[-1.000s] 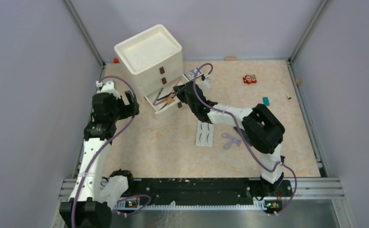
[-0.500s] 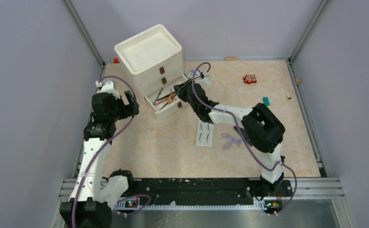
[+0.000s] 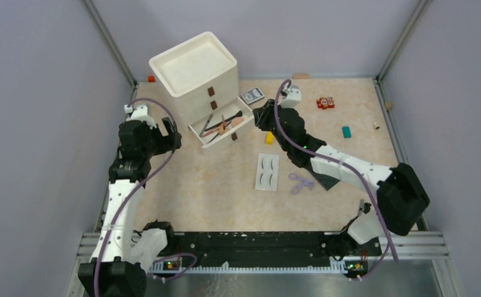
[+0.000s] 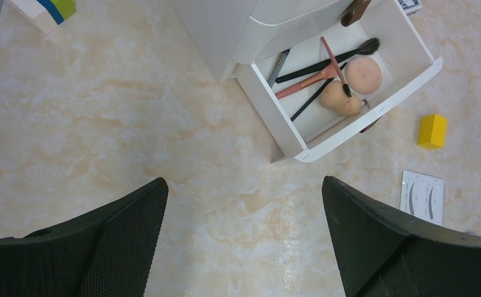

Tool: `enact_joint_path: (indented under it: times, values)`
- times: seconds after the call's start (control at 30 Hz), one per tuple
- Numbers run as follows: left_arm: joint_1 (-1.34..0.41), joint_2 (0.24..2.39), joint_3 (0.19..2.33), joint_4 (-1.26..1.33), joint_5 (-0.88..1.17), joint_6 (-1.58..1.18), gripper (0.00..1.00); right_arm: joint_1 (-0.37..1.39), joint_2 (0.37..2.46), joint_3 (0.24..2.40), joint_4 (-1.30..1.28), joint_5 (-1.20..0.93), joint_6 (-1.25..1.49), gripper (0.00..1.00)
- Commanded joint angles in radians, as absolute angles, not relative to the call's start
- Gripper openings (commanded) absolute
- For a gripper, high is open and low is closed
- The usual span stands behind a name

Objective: Organize the makeup
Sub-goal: Pick up the makeup tool from the center of the board.

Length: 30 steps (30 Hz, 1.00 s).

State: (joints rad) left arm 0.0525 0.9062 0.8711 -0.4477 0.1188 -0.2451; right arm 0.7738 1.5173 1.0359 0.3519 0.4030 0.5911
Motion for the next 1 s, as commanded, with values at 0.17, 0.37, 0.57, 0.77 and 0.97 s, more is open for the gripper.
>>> enact_joint_path:
  times: [0.17, 0.37, 0.57, 0.77, 0.97]
  values:
    - [0.064, 0.911, 0.866, -0.397, 0.152, -0.258, 0.99, 0.737, 1.300, 0.974, -0.132, 0.497, 0.375, 0.33]
    - [0.065, 0.914, 0.865, -0.396, 0.154, -0.258, 0.99, 0.671, 1.301, 1.011, -0.475, 0.342, 0.348, 0.40]
    - [0.066, 0.925, 0.865, -0.393, 0.171, -0.259, 0.99, 0.661, 1.416, 1.085, -0.803, 0.233, 0.174, 0.44]
    - [0.066, 0.922, 0.864, -0.394, 0.167, -0.259, 0.99, 0.661, 1.504, 1.091, -0.885, 0.194, 0.039, 0.46]
    - [0.066, 0.925, 0.865, -0.394, 0.172, -0.259, 0.99, 0.661, 1.544, 1.067, -0.823, 0.212, 0.025, 0.47]
